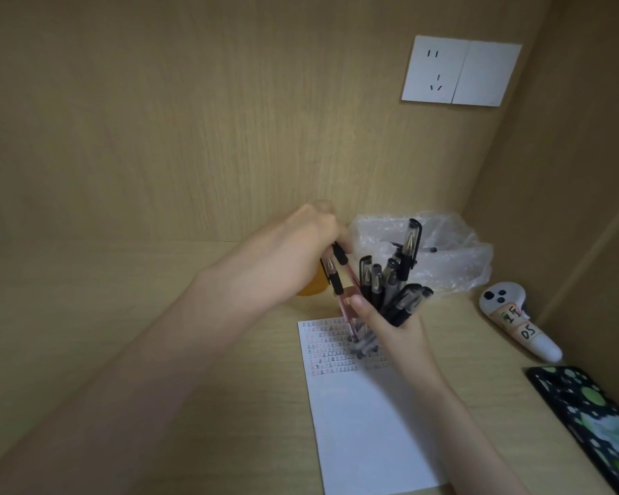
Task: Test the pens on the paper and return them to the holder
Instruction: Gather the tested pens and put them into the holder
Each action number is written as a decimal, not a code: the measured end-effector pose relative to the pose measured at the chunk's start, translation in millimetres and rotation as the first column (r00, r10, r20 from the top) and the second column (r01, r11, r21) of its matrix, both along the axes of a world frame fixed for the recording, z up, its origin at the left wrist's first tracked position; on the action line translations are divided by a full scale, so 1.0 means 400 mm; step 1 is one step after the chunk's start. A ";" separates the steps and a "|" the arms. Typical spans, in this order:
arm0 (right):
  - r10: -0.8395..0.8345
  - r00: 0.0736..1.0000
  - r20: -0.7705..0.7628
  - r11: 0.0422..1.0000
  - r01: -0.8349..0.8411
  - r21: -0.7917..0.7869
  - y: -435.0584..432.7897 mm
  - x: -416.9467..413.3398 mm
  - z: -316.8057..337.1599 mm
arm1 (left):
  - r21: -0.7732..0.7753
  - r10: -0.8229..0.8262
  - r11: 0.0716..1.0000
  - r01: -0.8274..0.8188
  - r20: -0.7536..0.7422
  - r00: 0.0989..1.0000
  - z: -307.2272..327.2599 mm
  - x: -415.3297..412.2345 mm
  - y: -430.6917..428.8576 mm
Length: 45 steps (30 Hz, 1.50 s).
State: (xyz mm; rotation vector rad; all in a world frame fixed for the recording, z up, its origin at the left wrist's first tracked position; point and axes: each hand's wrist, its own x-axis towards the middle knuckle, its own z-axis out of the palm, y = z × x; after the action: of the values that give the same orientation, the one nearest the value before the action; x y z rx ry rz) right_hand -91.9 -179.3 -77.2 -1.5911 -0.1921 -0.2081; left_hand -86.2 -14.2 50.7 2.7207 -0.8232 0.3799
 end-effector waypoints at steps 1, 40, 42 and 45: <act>0.037 0.999 -0.009 0.999 -0.037 0.005 -0.001 0.000 -0.003 | -0.023 0.000 1.000 0.000 0.001 1.000 0.001 0.001 -0.002; 0.175 0.980 -0.100 0.984 -0.175 0.003 0.040 -0.009 -0.001 | -0.779 -0.325 0.620 0.090 -0.150 0.934 -0.180 0.023 -0.080; 0.168 0.984 -0.066 0.985 -0.166 0.034 0.043 -0.010 -0.003 | -0.793 -0.326 0.603 0.089 -0.143 0.935 -0.186 0.023 -0.081; 0.138 0.989 -0.058 0.988 -0.134 0.078 0.045 -0.008 -0.022 | -0.805 -0.283 0.590 0.067 -0.129 0.950 -0.196 0.024 -0.078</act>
State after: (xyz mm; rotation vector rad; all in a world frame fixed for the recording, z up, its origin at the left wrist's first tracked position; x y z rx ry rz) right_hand -94.9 -161.3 -86.0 -1.5022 -0.2399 -0.0577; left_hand -76.5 -45.2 -27.6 1.7684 -0.6291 0.2639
